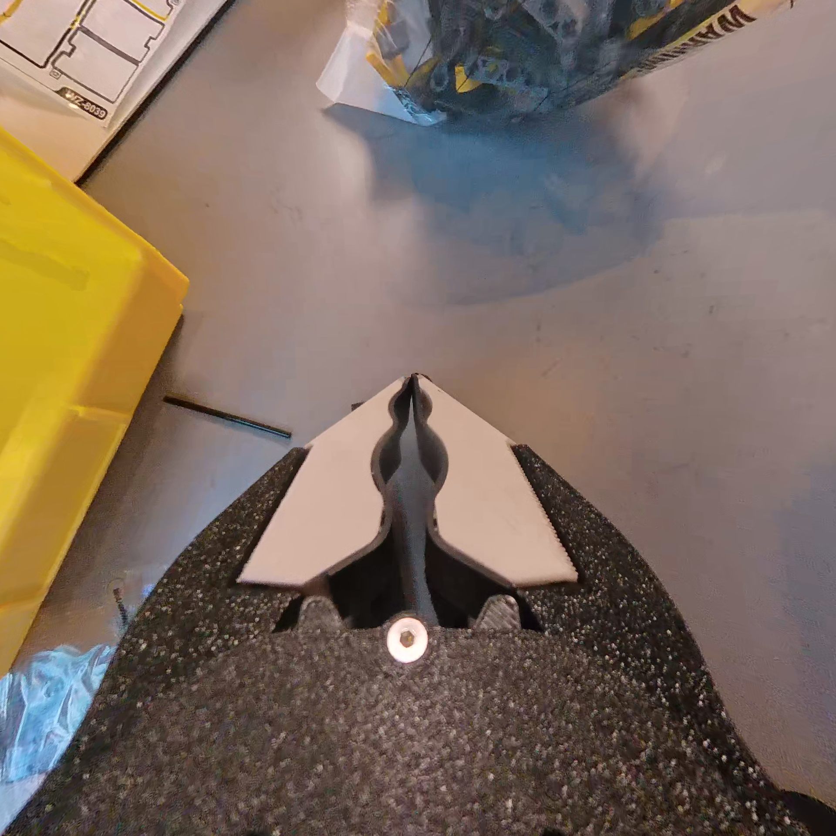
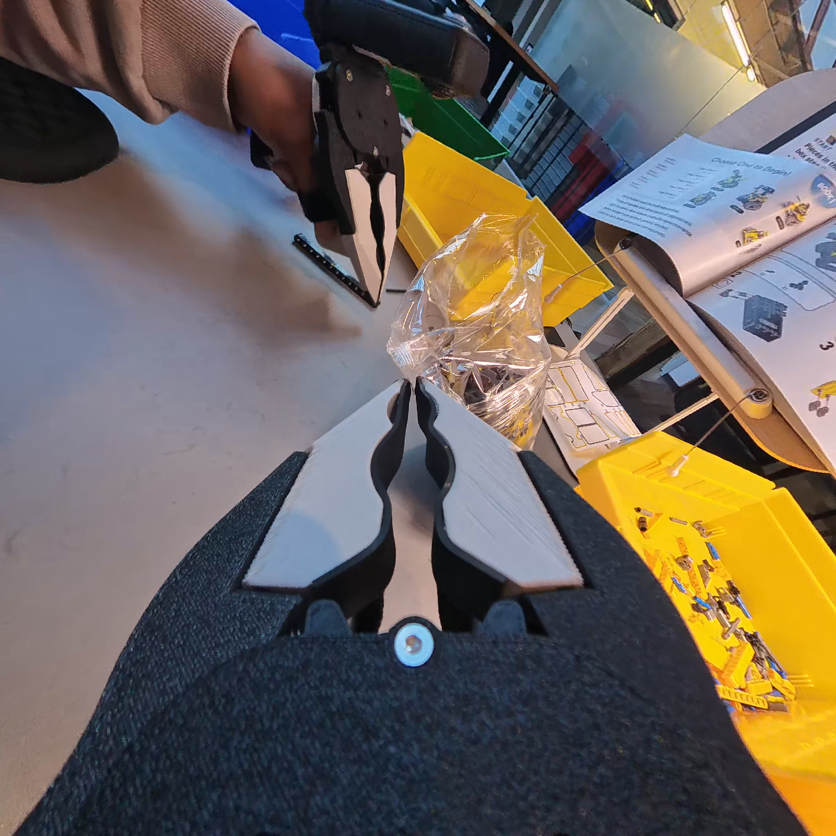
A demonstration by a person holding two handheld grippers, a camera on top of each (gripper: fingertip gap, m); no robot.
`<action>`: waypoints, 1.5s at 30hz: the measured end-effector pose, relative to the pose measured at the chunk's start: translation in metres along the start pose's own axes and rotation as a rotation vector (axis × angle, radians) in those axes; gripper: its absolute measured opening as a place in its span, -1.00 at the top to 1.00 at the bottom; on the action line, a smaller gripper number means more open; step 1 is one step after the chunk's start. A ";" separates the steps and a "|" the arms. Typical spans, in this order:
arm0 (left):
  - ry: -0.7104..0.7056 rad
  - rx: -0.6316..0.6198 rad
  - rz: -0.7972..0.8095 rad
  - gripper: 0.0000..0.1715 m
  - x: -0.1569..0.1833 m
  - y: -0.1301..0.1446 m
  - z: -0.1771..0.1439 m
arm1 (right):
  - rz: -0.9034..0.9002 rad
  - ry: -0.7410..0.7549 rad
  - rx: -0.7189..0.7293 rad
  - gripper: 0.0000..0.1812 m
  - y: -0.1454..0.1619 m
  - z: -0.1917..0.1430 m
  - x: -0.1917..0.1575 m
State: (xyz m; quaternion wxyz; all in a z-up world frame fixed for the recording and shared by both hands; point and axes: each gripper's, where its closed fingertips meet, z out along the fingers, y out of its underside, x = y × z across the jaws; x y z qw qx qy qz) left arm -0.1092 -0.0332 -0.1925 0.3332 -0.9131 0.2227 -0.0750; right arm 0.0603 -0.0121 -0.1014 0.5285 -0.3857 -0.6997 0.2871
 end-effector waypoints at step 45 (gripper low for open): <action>-0.213 -0.180 -0.128 1.00 -0.071 0.048 -0.016 | -0.001 -0.003 -0.006 0.99 0.000 -0.001 -0.001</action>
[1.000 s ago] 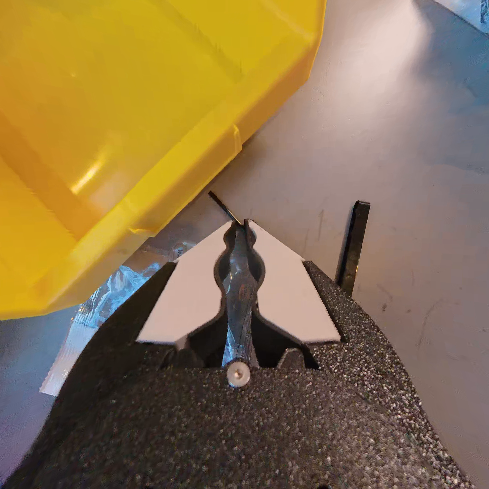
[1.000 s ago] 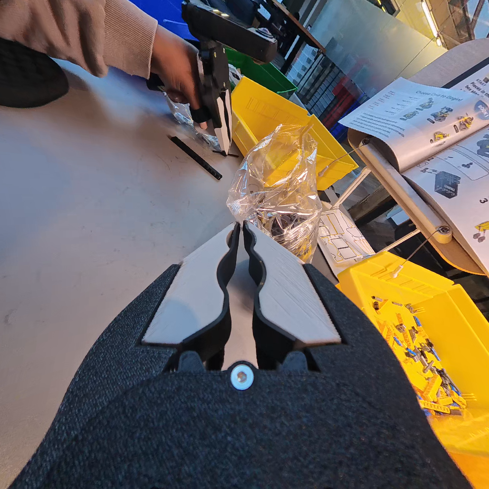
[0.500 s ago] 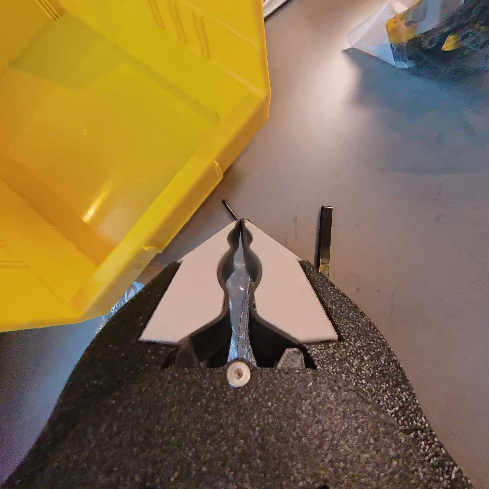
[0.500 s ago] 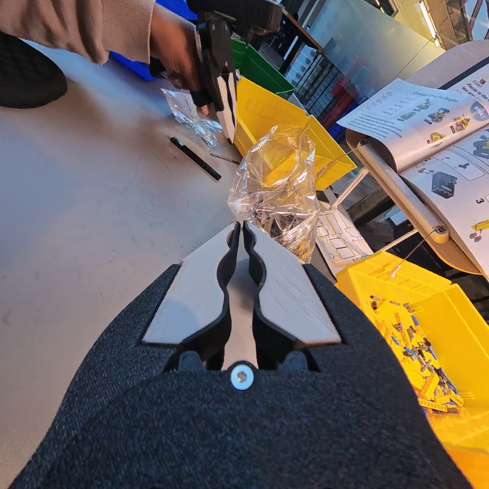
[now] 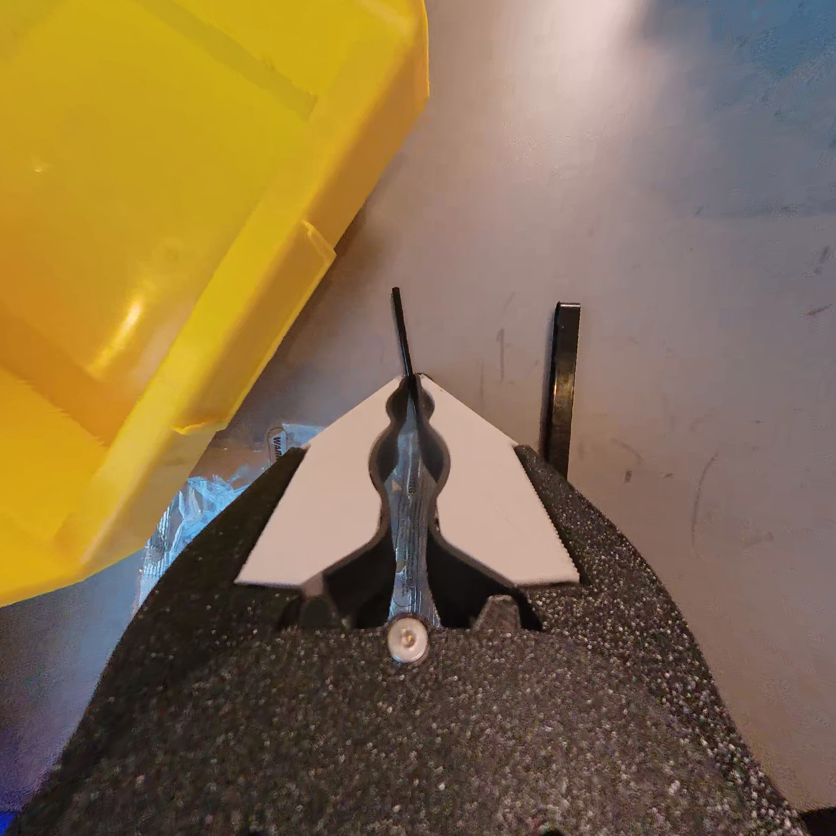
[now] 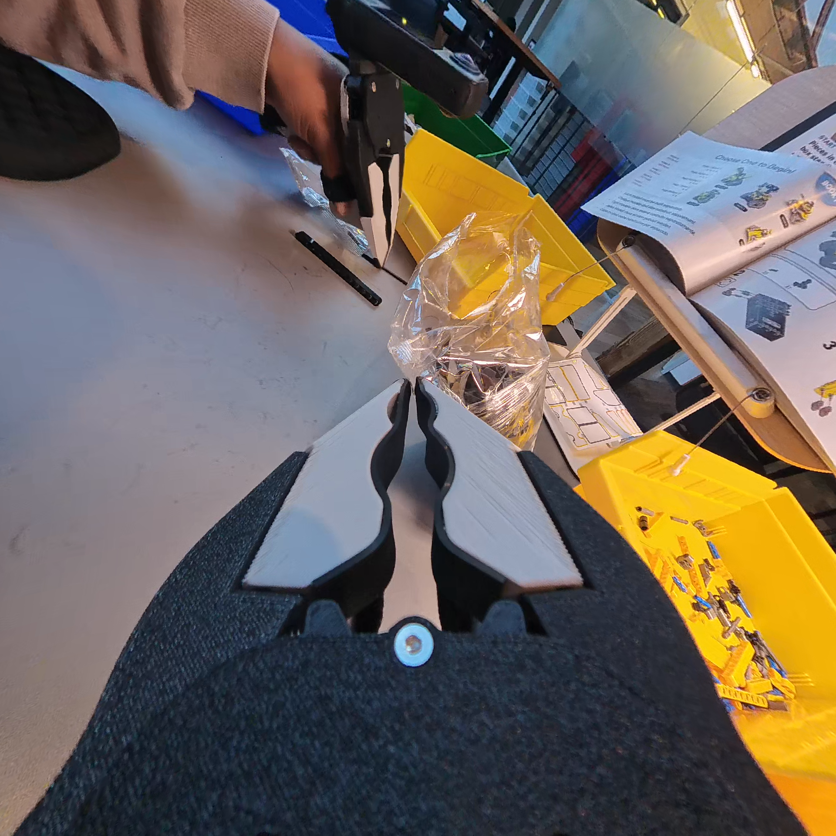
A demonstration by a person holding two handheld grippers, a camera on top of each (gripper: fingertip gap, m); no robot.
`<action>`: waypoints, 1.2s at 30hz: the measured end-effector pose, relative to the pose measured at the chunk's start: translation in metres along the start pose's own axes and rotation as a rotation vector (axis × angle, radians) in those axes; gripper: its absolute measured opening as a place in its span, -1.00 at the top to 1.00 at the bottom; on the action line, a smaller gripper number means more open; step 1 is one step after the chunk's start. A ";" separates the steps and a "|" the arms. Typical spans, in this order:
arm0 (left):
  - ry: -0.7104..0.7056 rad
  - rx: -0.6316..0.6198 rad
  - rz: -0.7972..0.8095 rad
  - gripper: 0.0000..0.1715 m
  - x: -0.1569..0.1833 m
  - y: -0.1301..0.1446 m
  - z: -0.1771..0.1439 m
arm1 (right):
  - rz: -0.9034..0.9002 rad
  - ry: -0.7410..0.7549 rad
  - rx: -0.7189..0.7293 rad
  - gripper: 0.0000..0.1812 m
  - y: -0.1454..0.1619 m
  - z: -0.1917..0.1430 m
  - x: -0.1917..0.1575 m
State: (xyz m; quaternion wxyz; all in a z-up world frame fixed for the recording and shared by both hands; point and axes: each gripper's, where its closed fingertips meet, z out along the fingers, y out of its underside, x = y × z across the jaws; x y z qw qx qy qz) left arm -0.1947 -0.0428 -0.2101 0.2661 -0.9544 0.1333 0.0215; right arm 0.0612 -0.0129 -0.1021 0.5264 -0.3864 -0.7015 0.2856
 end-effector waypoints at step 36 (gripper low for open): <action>0.107 0.063 0.097 0.93 0.058 0.001 -0.026 | 0.008 -0.004 0.006 0.99 -0.001 0.000 -0.001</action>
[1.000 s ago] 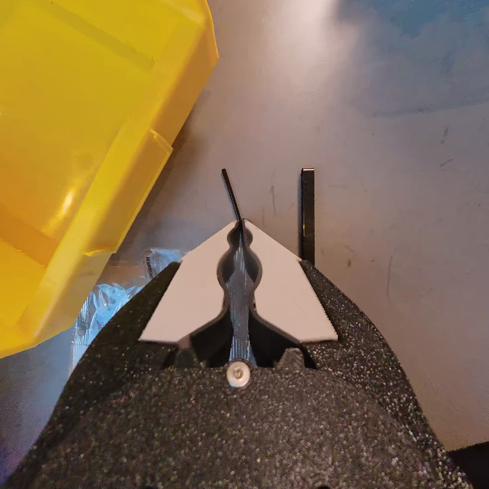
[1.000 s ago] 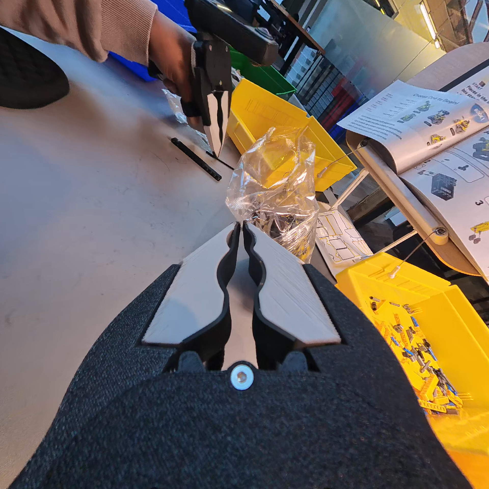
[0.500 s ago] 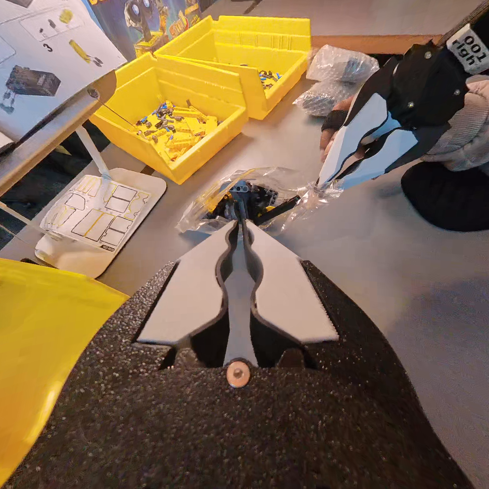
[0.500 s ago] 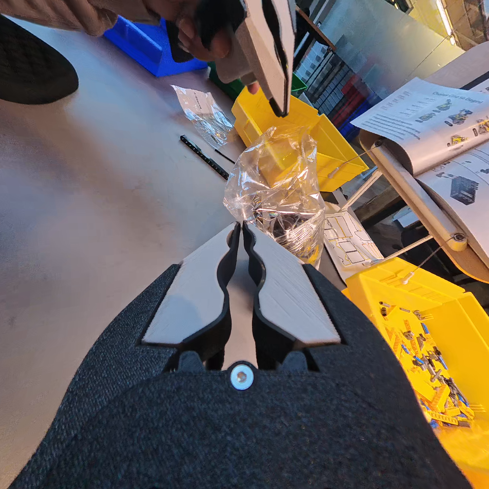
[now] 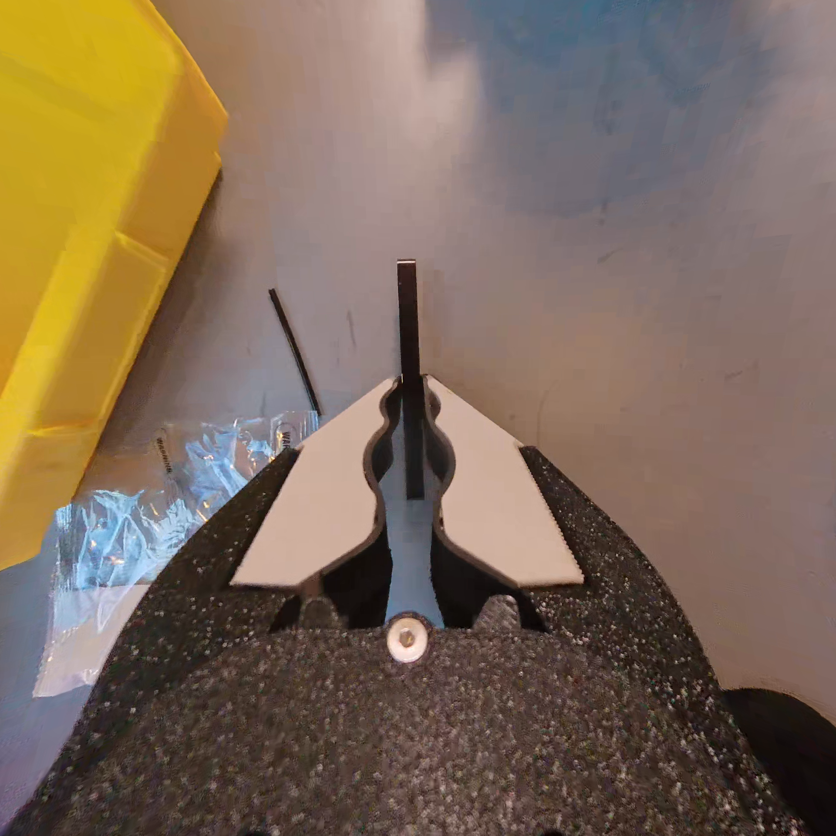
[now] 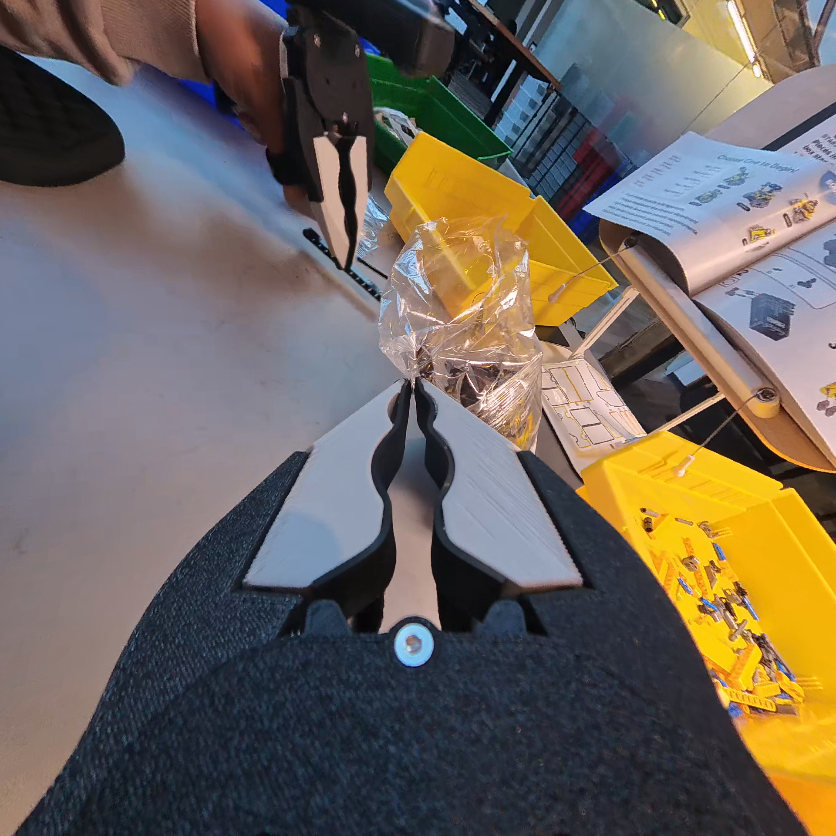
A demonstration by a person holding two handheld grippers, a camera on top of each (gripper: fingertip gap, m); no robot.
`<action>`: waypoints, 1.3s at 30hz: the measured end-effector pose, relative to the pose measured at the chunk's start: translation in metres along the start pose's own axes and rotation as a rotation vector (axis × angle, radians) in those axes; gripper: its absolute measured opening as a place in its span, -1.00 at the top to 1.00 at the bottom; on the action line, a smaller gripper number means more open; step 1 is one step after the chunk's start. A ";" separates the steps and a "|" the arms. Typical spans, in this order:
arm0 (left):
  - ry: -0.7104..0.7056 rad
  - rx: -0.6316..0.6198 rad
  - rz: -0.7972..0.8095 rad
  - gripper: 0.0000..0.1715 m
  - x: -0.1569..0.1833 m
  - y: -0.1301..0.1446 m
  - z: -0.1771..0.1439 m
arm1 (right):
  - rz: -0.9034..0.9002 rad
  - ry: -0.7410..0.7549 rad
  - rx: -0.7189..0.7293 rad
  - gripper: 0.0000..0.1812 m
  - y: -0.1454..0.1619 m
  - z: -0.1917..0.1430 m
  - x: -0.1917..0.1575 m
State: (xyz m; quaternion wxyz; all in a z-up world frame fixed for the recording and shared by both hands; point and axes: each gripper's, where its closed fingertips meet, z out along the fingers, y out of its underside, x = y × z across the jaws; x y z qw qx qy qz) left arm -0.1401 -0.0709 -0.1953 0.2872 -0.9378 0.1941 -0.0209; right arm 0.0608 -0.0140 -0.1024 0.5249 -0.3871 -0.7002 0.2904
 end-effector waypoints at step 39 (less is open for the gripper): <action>-0.010 0.192 0.099 0.67 -0.001 -0.040 -0.025 | 0.167 0.064 -0.225 0.98 0.057 -0.009 0.029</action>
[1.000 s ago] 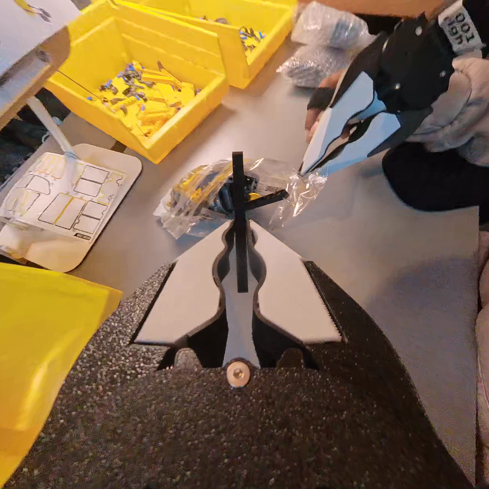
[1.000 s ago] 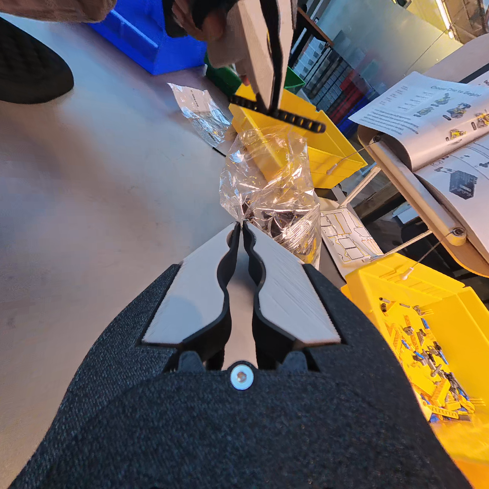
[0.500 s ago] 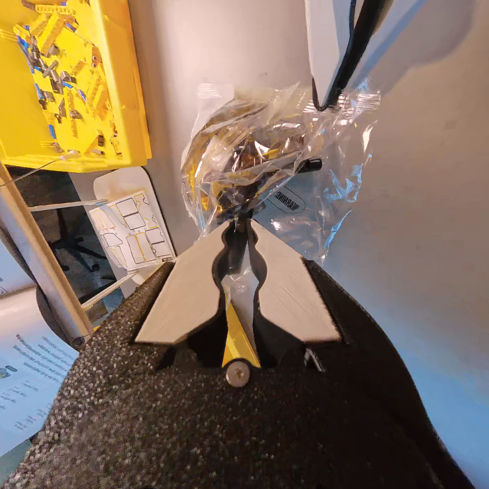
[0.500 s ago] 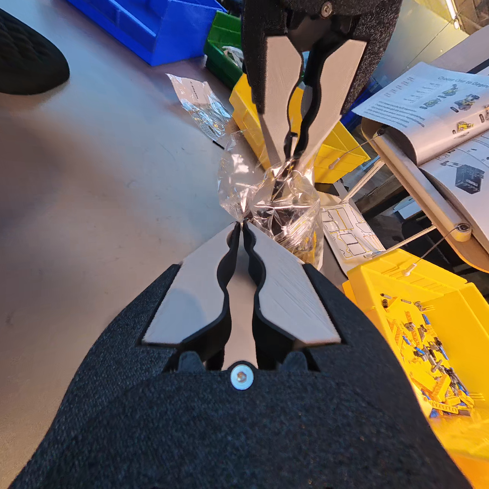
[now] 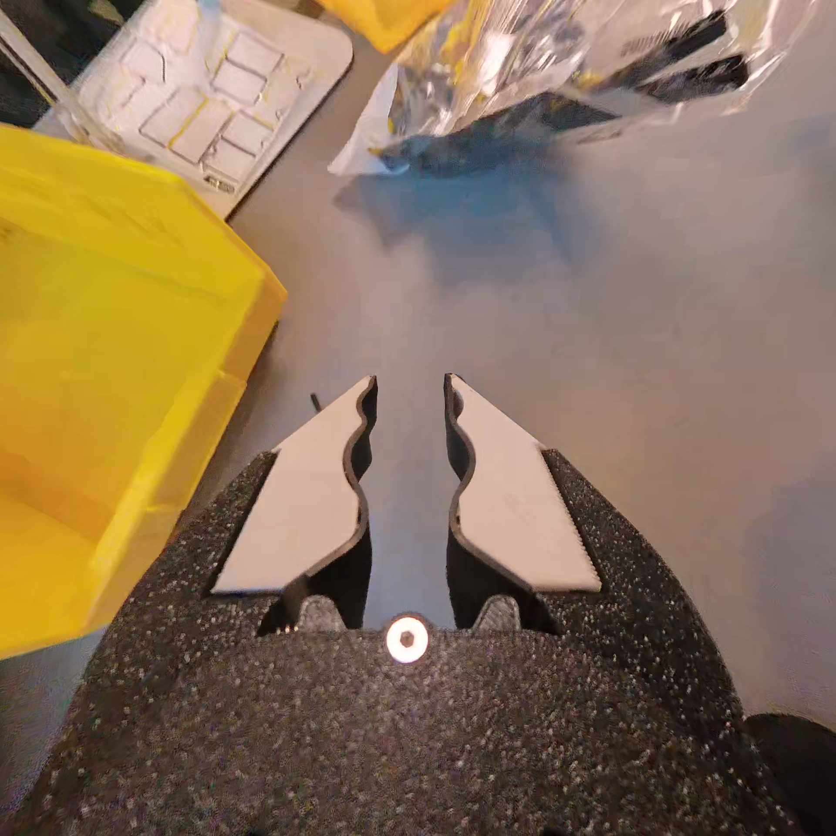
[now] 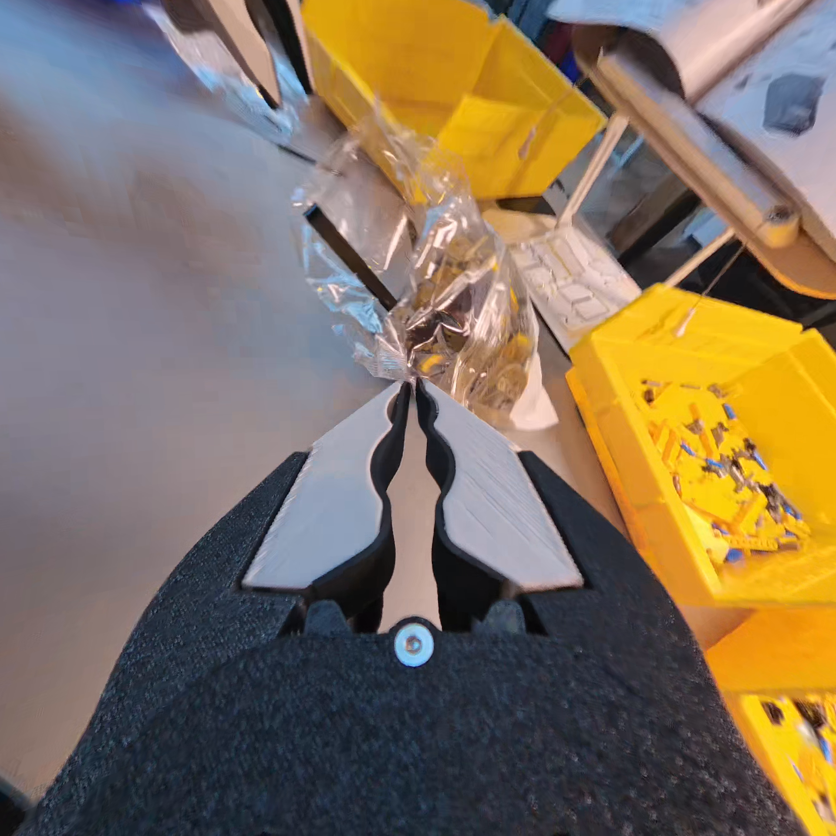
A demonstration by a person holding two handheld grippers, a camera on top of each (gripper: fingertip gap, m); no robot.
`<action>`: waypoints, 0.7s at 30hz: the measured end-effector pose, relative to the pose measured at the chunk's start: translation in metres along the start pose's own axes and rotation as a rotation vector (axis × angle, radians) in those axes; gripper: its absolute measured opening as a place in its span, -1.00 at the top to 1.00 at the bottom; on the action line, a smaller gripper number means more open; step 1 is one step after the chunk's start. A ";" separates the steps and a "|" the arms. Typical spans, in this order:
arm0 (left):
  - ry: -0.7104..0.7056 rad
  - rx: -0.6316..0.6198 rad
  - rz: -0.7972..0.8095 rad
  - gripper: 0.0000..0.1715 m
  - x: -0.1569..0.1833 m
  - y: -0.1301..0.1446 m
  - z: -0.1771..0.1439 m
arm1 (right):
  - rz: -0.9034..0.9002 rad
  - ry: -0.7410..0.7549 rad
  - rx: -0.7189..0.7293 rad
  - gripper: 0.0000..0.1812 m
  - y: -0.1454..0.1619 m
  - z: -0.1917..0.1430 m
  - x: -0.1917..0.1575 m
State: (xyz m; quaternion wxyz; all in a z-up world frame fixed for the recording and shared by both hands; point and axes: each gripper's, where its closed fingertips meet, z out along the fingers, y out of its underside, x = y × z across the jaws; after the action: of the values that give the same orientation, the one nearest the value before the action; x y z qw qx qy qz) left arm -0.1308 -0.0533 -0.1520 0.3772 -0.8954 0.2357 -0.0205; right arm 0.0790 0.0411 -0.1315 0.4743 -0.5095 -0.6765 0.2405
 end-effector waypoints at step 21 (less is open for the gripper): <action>-0.007 -0.185 -0.158 0.99 -0.035 0.068 0.026 | 0.005 -0.394 -0.026 0.77 -0.033 -0.028 -0.052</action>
State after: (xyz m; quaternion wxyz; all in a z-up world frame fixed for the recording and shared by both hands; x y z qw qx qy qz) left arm -0.1841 -0.0619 -0.2125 0.2912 -0.9422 0.1637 -0.0251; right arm 0.0904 -0.0234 -0.1130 0.3256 -0.4603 -0.7581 0.3277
